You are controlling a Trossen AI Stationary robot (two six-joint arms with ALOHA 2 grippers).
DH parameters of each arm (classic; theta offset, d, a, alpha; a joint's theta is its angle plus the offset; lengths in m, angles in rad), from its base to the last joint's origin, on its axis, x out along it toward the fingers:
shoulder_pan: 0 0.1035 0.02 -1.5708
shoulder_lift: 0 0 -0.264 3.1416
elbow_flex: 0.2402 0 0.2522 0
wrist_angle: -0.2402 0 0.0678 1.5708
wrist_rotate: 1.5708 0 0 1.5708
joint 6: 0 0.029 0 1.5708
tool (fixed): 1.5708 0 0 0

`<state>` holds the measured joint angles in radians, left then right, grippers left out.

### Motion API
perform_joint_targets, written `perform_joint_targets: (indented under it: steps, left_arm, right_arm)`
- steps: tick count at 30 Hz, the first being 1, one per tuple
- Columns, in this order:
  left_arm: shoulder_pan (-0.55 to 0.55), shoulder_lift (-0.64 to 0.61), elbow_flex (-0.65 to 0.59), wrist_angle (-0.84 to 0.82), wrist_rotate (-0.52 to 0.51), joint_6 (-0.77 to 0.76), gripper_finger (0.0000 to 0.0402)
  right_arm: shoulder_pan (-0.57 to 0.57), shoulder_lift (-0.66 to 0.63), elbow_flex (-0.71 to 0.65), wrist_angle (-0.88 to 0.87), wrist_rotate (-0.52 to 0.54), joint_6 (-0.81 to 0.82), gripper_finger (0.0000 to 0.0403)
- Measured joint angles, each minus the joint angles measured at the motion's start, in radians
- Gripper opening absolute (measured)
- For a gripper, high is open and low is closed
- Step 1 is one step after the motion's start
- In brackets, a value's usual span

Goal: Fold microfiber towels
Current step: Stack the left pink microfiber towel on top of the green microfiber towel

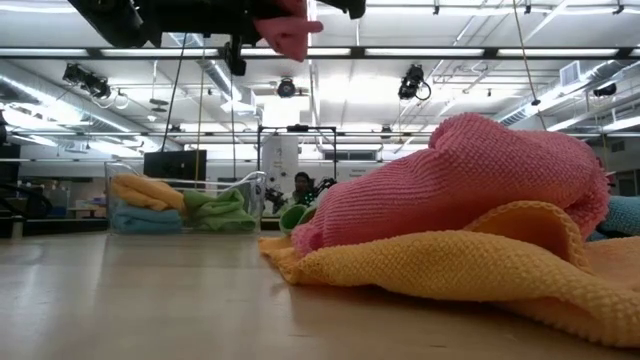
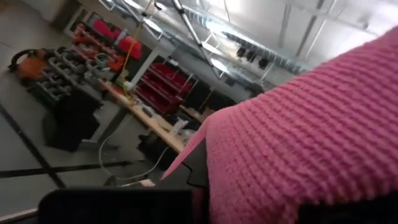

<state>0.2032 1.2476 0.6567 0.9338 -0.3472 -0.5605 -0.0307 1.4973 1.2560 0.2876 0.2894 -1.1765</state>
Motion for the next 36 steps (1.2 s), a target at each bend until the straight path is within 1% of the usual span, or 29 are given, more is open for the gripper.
perform_joint_targets:
  steps: [3, 6, 8, 11, 14, 17, 21, 24, 27, 31, 36]
  left_arm:
    - [-0.002, 0.008, 0.000, 0.047, -0.003, 0.000, 0.0029]
    - [-0.007, 0.011, 0.000, 0.057, -0.003, 0.000, 0.0021]
    - [-0.006, 0.012, 0.000, 0.075, -0.003, 0.000, 0.0021]
    - [-0.008, 0.025, 0.003, 0.105, -0.003, -0.004, 0.0032]
    - [-0.019, 0.051, 0.042, 0.088, -0.004, 0.004, 0.0040]
    - [-0.036, 0.091, 0.095, 0.085, -0.003, 0.044, 0.0038]
    - [-0.046, 0.096, 0.137, 0.069, 0.000, 0.101, 0.0026]
    - [-0.044, 0.097, 0.142, 0.053, -0.003, 0.101, 0.0024]
    - [-0.042, 0.097, 0.143, 0.041, -0.004, 0.102, 0.0031]
    - [-0.043, 0.097, 0.143, 0.003, -0.003, 0.102, 0.0038]
    - [-0.043, 0.097, 0.143, -0.014, -0.003, 0.135, 0.0026]
  right_arm:
    - [-0.021, 0.000, 0.000, 0.000, -0.015, 0.012, 0.0381]
    - [-0.034, 0.000, 0.000, 0.004, -0.032, 0.018, 0.0381]
    - [-0.038, 0.000, 0.000, 0.021, -0.048, 0.018, 0.0381]
    - [-0.046, 0.000, 0.000, 0.044, -0.087, 0.013, 0.0381]
    - [-0.058, 0.001, 0.000, 0.075, -0.116, -0.006, 0.0381]
    - [-0.076, 0.001, 0.000, 0.079, -0.144, -0.026, 0.0381]
    - [-0.081, 0.001, 0.000, 0.083, -0.110, -0.039, 0.0381]
    - [-0.078, 0.001, 0.003, 0.094, -0.108, -0.040, 0.0381]
    - [-0.075, 0.001, 0.007, 0.102, -0.135, -0.040, 0.0381]
    - [-0.072, 0.001, 0.007, 0.144, -0.144, -0.045, 0.0381]
    - [-0.072, 0.000, 0.008, 0.152, -0.161, -0.048, 0.0381]
